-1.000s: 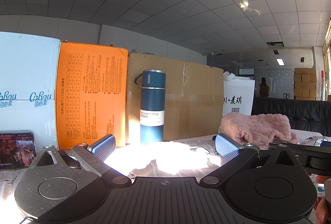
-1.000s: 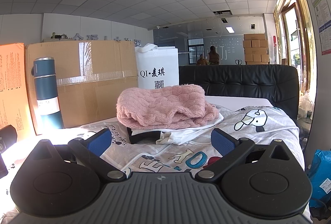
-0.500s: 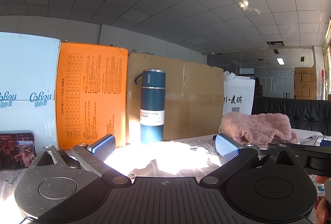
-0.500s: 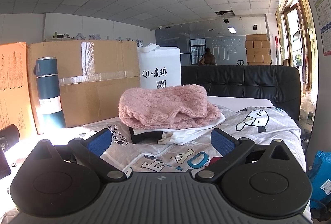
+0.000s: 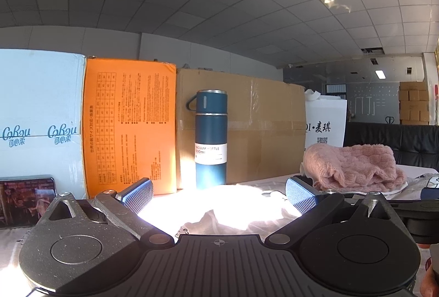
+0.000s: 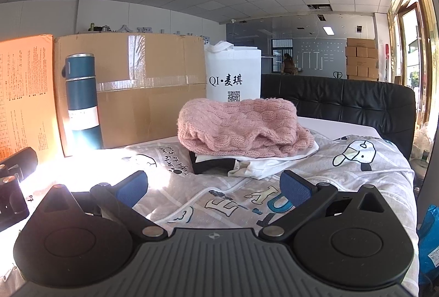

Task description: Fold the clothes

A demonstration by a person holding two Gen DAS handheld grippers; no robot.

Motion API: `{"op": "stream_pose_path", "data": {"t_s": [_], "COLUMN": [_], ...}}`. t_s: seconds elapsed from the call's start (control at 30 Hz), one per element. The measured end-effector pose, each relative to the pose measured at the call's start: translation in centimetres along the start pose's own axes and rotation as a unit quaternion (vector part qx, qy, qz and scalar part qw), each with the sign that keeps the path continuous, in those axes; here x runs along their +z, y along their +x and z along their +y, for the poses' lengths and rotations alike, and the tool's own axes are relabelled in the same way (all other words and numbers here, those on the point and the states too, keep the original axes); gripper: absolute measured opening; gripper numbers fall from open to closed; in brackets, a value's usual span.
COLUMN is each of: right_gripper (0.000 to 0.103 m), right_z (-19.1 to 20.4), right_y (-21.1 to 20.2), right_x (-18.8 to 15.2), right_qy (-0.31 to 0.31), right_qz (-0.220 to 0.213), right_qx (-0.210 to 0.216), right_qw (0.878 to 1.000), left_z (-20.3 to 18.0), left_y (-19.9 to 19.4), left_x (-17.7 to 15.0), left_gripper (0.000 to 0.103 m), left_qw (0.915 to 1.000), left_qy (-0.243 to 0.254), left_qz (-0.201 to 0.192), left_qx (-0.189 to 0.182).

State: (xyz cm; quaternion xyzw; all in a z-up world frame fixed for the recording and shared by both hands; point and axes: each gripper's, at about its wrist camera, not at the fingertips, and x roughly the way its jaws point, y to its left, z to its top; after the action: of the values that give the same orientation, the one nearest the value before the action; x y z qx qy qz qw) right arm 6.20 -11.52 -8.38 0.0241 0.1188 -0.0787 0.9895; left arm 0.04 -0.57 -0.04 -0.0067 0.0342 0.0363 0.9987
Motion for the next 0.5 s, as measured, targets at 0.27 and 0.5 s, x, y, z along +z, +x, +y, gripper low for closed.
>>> {"op": "stream_pose_path", "data": {"t_s": [0.27,0.5], "right_gripper": [0.103,0.103], "right_z": [0.6,1.1], "right_y": [-0.4,-0.8], "right_x": [0.7,1.2], "right_qy": [-0.014,-0.026], "right_qz": [0.029,0.054], "right_qx": [0.064,0.120], "right_qw": [0.997,0.991], "left_z": [-0.6,-0.1], "left_y": [-1.6,-4.6], "left_x": [0.8,0.9], "left_gripper": [0.103,0.103], "left_qw": [0.9968,0.9918], "left_qy": [0.008,0.006], "left_qz": [0.006,0.001], "left_qx": [0.079,0.128]}}
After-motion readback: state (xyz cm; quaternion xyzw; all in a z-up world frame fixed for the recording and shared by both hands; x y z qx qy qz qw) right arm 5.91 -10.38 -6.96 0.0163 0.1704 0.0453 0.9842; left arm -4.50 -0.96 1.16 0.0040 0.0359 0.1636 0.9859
